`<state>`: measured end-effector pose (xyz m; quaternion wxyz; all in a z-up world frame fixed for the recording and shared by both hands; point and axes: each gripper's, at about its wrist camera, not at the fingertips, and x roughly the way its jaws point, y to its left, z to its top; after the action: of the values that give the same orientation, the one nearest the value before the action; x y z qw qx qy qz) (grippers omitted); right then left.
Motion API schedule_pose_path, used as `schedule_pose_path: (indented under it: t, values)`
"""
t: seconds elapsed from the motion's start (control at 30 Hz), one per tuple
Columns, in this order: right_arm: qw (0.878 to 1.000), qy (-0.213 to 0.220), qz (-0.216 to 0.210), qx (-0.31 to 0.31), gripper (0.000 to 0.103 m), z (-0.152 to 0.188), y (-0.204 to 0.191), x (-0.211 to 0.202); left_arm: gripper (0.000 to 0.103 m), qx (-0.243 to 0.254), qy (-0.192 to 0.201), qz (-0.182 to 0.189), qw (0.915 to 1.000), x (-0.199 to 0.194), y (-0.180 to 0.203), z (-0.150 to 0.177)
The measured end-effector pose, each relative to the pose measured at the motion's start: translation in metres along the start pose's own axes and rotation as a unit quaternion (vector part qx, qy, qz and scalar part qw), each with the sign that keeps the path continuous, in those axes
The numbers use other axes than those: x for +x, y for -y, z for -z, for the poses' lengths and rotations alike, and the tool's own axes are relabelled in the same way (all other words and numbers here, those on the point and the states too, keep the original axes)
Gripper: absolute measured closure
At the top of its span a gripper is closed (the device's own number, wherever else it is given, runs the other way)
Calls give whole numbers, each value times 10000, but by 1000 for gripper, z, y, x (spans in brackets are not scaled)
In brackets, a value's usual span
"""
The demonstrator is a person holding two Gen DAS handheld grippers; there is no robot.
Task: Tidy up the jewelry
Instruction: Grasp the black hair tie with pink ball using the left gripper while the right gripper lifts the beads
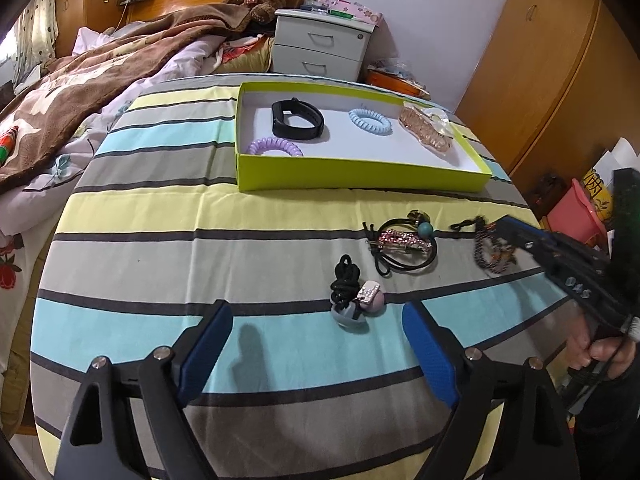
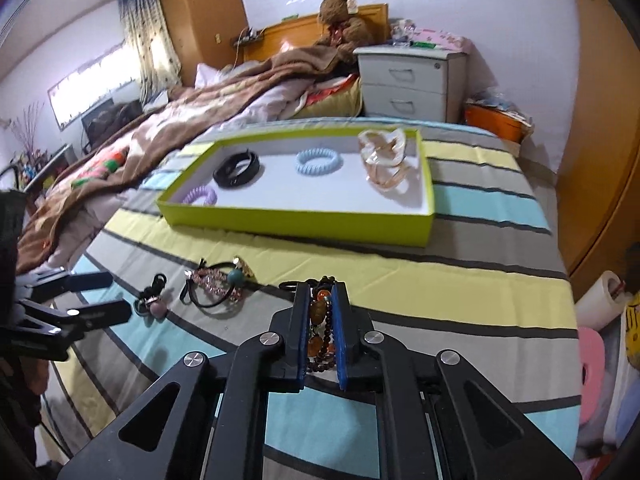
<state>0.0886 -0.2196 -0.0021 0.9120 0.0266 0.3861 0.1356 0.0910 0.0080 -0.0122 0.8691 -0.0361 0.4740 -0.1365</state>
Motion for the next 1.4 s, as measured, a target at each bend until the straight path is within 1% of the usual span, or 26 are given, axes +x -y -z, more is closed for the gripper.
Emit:
schedule_pose_path:
  t: [0.13,0.2,0.27,0.3,0.4,0.43,0.5,0.63,0.7,0.73,0.8,0.83,0.87,1.07,1.13,1.17,1.27,1.4]
  values:
    - [10000,32,16,39,92,4,4,-6,22,18,-28,-31,10000,5,3,-3]
    - [10000,17,58,67,92,7,7,-6,26,49,-55,-69,9999,9,6,-5]
    - [9999,2,64,105,92,10,10,-7,28,59,-65,-51,9999,13,8,-7]
    - [9999,-1,78,133,92,11,12,-7,31,55,-78,-67,9999,15,9,-8]
    - [9998,-22,128,162,92,13,16,-7,35,112,-147,-146,9997,22,12,-9]
    - [9998,-29,124,164,92,14,17,-7,36,118,-133,-145,9997,23,13,-9]
    - [9998,-43,135,167,92,14,17,-6,41,155,-121,-136,9997,24,15,-10]
    - [9998,-121,107,116,92,16,16,-1,45,224,-107,-179,9995,26,19,-12]
    - [9998,-163,104,103,92,17,15,0,52,275,-121,-148,9994,26,22,-12]
    - [9998,-172,104,93,92,17,16,1,54,315,-122,-175,9993,27,24,-12]
    - [9997,-194,126,89,92,18,16,1,60,386,-116,-234,9989,28,26,-13]
    - [9996,-214,134,81,92,18,17,1,62,394,-114,-247,9989,28,26,-13]
    - [9995,-253,152,71,92,19,17,2,66,388,-110,-248,9989,28,26,-13]
    - [9987,-447,253,27,92,23,20,5,70,262,-51,-181,9995,27,22,-13]
    - [9981,-516,323,1,92,23,21,7,74,224,17,-151,9996,25,21,-14]
    - [9977,-564,371,-37,92,23,21,9,87,199,54,-151,9997,23,21,-14]
    - [9965,-697,436,-179,86,24,19,12,87,141,43,-144,9998,24,18,-14]
    - [9951,-748,553,-335,85,23,16,13,87,86,43,-83,9999,24,16,-13]
